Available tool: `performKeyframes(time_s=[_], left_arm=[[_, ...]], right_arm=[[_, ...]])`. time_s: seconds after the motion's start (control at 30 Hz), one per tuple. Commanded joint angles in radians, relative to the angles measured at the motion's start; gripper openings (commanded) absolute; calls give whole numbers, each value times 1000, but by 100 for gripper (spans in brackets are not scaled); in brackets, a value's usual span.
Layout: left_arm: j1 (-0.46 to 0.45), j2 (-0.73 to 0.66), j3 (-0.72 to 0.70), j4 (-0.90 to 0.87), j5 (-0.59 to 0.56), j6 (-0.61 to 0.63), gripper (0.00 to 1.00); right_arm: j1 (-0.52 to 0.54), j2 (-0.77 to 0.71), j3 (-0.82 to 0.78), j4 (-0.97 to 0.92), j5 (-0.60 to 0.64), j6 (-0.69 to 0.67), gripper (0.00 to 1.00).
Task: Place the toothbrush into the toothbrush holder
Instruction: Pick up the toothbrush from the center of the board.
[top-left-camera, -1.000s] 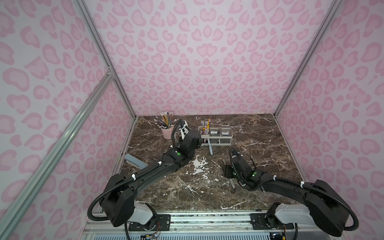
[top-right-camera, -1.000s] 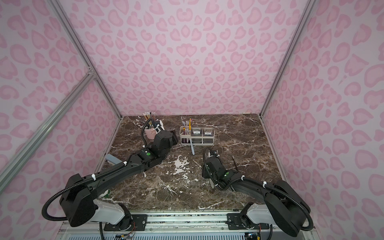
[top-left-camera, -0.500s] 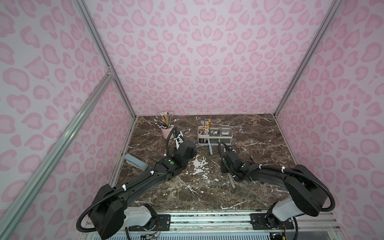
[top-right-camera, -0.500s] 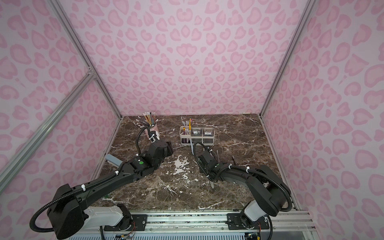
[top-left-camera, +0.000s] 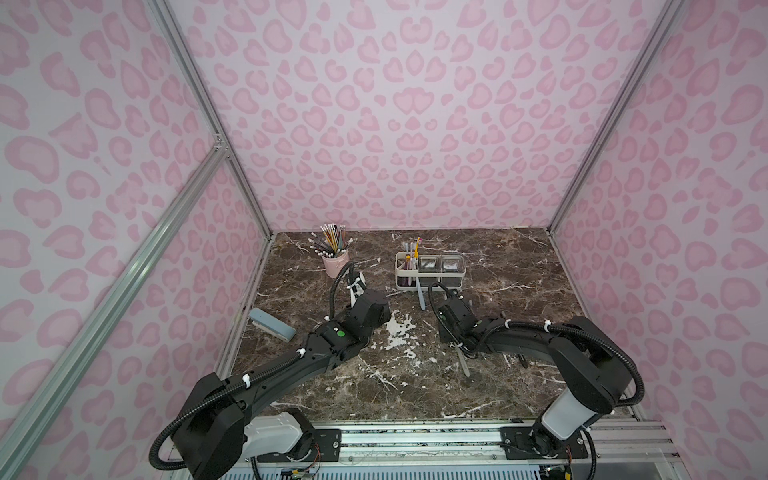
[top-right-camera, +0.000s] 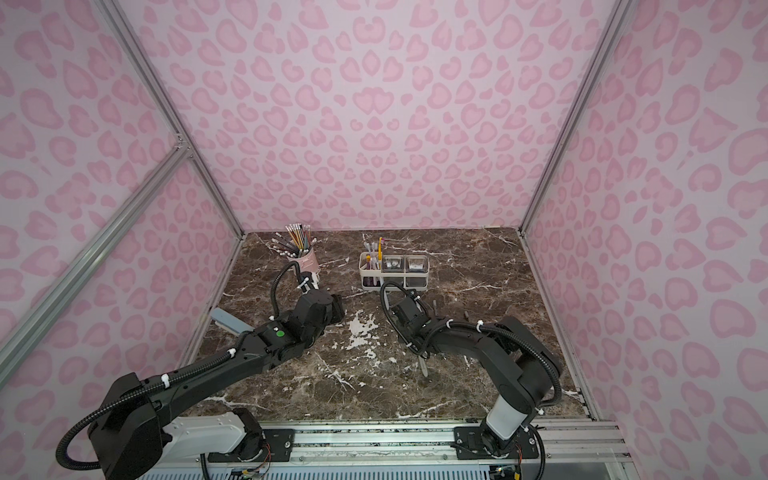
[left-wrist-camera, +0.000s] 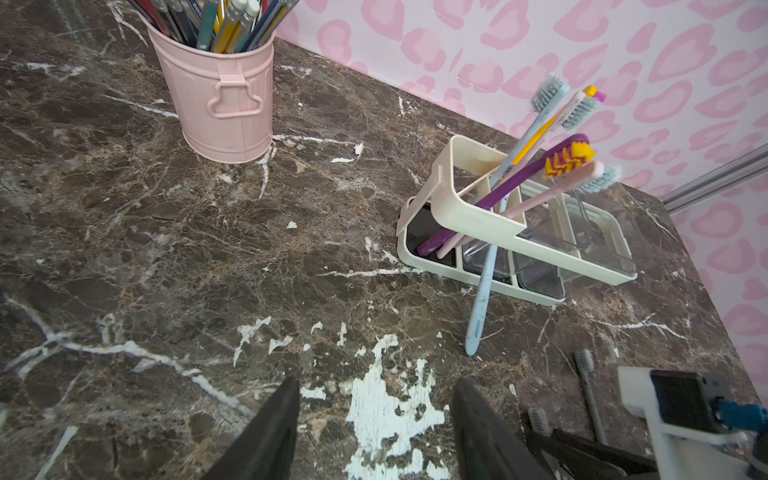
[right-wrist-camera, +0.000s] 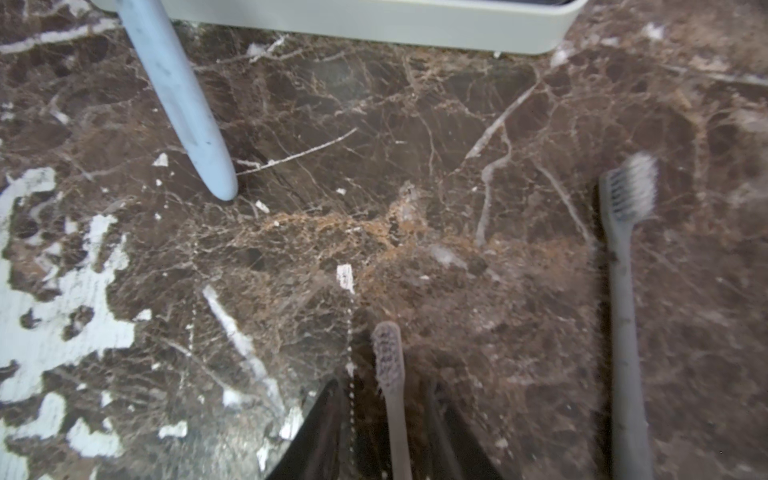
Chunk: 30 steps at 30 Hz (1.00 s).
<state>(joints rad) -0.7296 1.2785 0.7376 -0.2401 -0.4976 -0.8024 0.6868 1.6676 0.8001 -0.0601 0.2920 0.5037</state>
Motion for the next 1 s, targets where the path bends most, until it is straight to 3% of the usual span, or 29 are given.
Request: performKeyframes(time_s=[0.0,0.7,0.97], left_arm=[[-1,2,-3,45,7,7,61],[0,38,-29,93,88,25,58],[-5,29,-75,196,226,56,57]], right_arm=[[-4,15,20,8,7,-9,31],[-10,37,41,13,-27,-10,3],[-10,-64,70,-20,-44,-17,0]])
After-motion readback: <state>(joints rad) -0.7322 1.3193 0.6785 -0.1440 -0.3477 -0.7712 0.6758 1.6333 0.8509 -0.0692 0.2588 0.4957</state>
